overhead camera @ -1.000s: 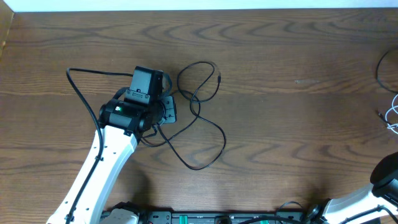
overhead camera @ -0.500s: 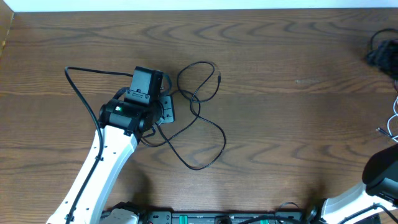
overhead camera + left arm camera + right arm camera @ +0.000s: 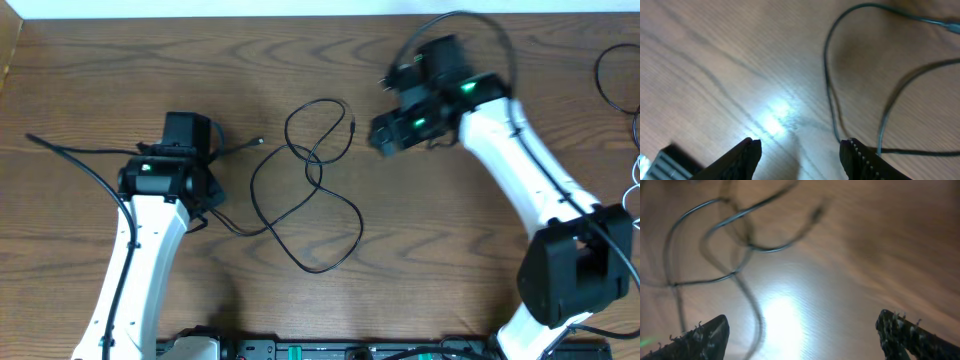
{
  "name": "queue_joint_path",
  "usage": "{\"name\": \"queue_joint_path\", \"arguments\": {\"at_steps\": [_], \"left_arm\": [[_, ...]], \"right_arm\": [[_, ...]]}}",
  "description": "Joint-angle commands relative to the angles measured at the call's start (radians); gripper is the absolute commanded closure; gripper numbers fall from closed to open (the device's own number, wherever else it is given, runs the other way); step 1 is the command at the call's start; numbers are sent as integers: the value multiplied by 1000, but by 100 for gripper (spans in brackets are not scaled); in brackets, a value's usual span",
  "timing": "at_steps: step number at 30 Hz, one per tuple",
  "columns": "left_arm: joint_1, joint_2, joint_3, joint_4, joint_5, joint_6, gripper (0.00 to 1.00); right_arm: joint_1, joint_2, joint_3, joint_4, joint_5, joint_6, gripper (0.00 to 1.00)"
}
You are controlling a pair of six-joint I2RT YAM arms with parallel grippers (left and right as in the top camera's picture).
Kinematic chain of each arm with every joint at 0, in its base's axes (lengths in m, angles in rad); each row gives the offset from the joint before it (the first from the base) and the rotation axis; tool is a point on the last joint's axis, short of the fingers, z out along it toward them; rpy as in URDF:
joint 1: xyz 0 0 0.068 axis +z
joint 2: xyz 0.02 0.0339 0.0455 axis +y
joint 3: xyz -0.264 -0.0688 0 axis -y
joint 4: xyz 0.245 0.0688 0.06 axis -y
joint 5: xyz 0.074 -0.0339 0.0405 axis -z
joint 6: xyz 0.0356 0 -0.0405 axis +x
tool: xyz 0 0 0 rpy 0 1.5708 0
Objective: Untangle cables
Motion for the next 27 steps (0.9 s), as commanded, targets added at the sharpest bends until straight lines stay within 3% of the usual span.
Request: {"name": "queue_joint_path", "arguments": {"at_steps": [1,4,7,9,12,17,18,21,24,27], "left_arm": [[16,15,-2,-12,-16,-28,42],[16,17,-2,-12,-16,-27,42],[16,17,-2,-12,-16,-28,42],[16,17,-2,-12,-16,-27,42],[16,17,-2,-12,-15,-28,42],[16,17,-2,-12,-15,-28,42],[16,17,-2,-12,-15,-28,42],[16,17,-2,-13,-15,-28,42],[16,17,-2,-12,-15,-28,42],[16,17,-2,-12,-15,-28,42]], "right_arm": [[105,-6,-50,119,-49,83,8],[193,-6,-104,255,-11,250,8],[259,-5,-183,369,153,494,9],[284,-3,-218,435,240,581,11],[306,31,-262,612,298,638,20],[311,164,-265,756,203,727,22],[312,185,-265,789,181,727,26],[312,205,-264,843,164,716,67],[294,189,-245,795,156,629,99],[194,104,-165,534,204,424,99]]}}
